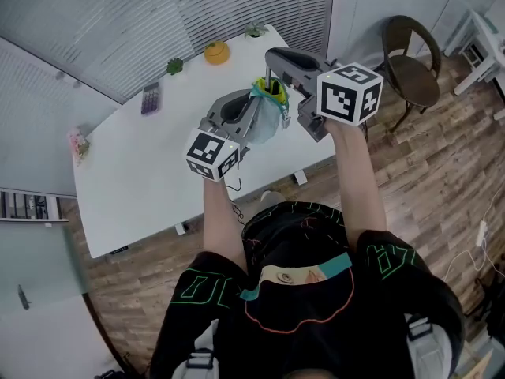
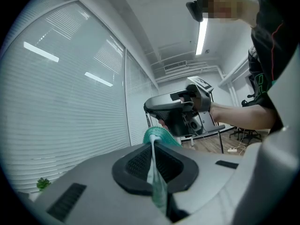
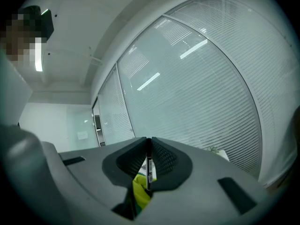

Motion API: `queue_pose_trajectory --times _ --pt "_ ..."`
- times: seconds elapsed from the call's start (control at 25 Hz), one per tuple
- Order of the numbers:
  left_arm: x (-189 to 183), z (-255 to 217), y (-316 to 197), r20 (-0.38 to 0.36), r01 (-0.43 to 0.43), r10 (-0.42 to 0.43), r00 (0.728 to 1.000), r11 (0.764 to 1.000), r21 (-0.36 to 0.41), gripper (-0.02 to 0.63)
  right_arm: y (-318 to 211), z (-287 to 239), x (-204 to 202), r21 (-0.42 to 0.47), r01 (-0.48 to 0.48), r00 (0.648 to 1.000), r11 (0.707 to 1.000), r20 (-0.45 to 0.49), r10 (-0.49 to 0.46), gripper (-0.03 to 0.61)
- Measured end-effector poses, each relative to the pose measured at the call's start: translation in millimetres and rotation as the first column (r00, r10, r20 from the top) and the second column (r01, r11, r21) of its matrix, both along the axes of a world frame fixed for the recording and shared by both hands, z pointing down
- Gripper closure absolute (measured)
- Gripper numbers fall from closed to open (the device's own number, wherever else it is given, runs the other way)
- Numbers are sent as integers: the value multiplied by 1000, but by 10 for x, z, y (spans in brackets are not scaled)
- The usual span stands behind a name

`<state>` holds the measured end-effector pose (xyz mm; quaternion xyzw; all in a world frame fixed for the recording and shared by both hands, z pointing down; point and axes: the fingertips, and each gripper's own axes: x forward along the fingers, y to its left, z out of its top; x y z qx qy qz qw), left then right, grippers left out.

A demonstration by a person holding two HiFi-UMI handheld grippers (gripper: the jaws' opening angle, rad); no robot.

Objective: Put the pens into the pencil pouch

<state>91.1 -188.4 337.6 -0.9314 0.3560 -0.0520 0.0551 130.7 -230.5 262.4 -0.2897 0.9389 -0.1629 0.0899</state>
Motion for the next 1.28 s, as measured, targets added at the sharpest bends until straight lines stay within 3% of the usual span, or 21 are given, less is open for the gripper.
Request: queue_pose_trajectory --times 0.4,0.68,0.84,1.0,1.28 --pt "27 -42 9 3 13 -13 1000 1000 25 609 180 262 -116 21 0 981 1000 -191 4 541" --pt "44 -84 59 1 20 -20 1000 999 39 609 257 580 -127 -30 9 938 1000 -346 -19 539" --pt "12 -64 98 4 25 -25 1000 999 35 609 302 664 -175 -35 18 921 999 -388 -30 537" --pt "-44 -44 69 -13 36 -36 999 999 24 609 275 640 -191 -16 15 935 1000 -355 -20 537" --pt "-75 -69 37 -22 68 -67 997 997 24 609 144 474 90 -3 -105 975 994 -199 102 538"
